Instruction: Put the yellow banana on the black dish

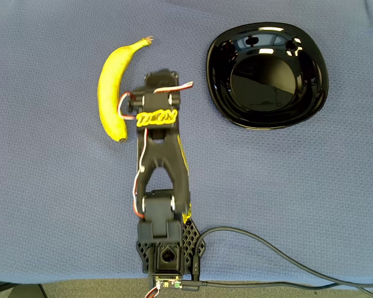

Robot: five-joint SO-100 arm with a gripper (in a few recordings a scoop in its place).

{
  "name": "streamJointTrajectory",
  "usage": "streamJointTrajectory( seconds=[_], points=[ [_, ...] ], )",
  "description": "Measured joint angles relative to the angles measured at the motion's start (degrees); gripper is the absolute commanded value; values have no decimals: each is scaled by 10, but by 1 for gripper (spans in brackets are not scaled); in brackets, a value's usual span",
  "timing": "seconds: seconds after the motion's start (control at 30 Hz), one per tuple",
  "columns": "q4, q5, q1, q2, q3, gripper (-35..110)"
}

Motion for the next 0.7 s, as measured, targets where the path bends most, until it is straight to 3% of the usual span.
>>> streamJointTrajectory(
  seconds=[0.3, 0.53, 0.7],
  points=[
    [81, 262, -25, -111, -125, 28],
    [178, 471, -104, -172, -212, 30],
    [202, 556, -121, -213, -260, 37]
  ],
)
